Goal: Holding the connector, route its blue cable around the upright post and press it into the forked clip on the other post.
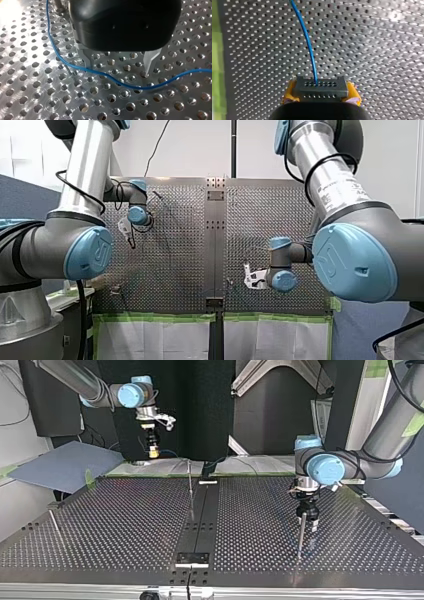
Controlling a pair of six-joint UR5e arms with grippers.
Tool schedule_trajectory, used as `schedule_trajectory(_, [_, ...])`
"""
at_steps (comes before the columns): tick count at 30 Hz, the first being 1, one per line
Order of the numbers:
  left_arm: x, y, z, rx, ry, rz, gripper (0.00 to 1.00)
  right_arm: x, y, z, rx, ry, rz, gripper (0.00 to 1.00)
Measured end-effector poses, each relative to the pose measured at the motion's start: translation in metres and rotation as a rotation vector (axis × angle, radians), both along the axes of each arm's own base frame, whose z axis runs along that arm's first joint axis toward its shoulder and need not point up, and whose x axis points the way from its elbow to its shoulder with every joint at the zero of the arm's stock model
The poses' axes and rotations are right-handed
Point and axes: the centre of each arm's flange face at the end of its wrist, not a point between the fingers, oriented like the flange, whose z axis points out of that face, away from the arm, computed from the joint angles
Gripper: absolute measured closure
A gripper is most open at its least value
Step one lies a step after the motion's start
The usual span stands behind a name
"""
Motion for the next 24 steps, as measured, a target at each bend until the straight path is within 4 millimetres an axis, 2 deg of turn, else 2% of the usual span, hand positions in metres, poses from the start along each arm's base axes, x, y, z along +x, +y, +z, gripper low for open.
schedule_trajectory(7, [0.000,0.000,0.000,-0.001,0.002,0.001,0.00,-0.004,0.009,-0.032,0.045,0.043,-0.018,1.00])
schedule_trajectory(10, [0.000,0.000,0.000,-0.001,0.002,0.001,0.00,-0.006,0.011,-0.039,0.056,0.055,-0.027,1.00])
schedule_trajectory(24, [-0.003,-0.003,-0.003,0.001,0.029,-0.004,0.00,-0.006,0.020,-0.045,0.065,0.099,-0.028,1.00])
